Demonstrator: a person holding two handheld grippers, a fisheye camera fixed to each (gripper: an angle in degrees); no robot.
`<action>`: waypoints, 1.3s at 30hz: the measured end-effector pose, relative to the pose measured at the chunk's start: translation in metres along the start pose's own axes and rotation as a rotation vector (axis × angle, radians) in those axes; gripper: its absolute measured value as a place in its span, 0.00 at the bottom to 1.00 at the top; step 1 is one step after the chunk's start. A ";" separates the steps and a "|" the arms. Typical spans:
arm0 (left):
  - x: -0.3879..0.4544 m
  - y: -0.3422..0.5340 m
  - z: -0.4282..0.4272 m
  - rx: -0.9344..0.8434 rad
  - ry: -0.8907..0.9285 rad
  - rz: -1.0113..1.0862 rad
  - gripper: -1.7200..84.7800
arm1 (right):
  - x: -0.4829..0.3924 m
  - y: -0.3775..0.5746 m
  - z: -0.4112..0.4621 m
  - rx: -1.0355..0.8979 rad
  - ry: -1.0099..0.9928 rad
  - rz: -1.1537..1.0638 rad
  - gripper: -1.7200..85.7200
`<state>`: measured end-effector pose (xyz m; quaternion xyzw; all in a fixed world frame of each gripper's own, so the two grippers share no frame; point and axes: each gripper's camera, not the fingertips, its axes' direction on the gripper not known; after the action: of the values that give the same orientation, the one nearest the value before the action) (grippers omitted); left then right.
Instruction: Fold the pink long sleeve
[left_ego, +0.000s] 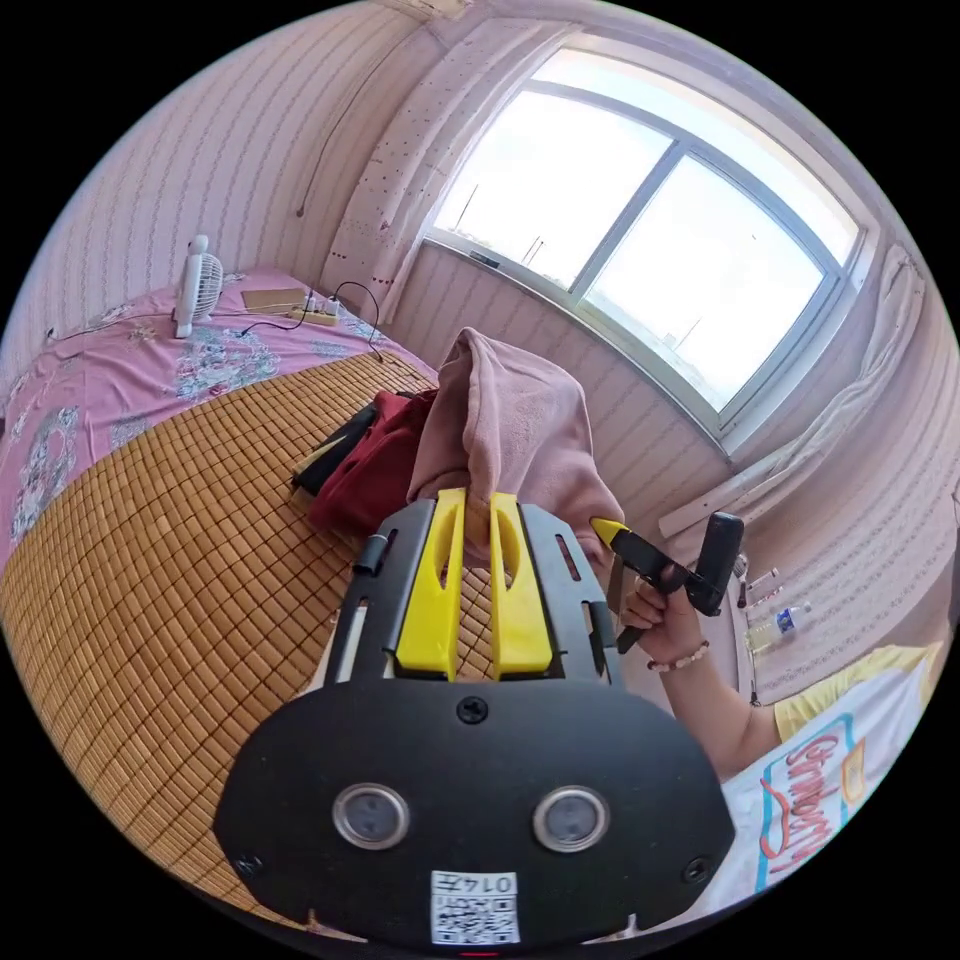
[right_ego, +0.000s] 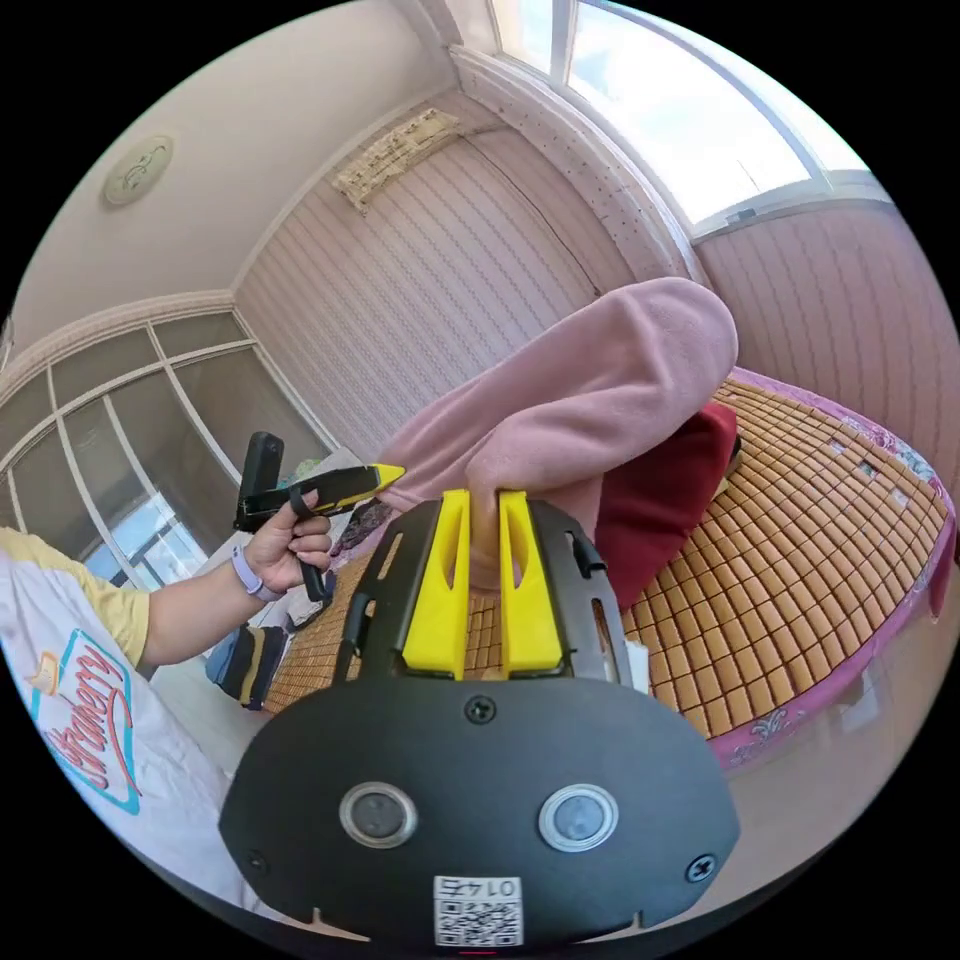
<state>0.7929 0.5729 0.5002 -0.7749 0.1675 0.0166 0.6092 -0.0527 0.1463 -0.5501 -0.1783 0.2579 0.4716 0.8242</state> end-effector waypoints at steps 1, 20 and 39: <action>-0.006 0.034 -0.036 0.042 -0.001 -0.050 0.07 | -0.033 0.010 0.006 -0.032 -0.035 -0.047 0.07; 0.022 0.258 -0.418 0.645 -0.397 0.081 0.07 | -0.360 0.058 0.156 -0.118 -0.508 -0.242 0.06; -0.186 0.554 -0.174 0.119 -0.251 -0.803 0.07 | -0.197 0.177 0.233 -0.696 0.228 -0.166 0.10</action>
<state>0.4318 0.3401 0.0681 -0.7342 -0.2227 -0.1374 0.6265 -0.2298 0.2231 -0.2550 -0.5194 0.1571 0.4397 0.7156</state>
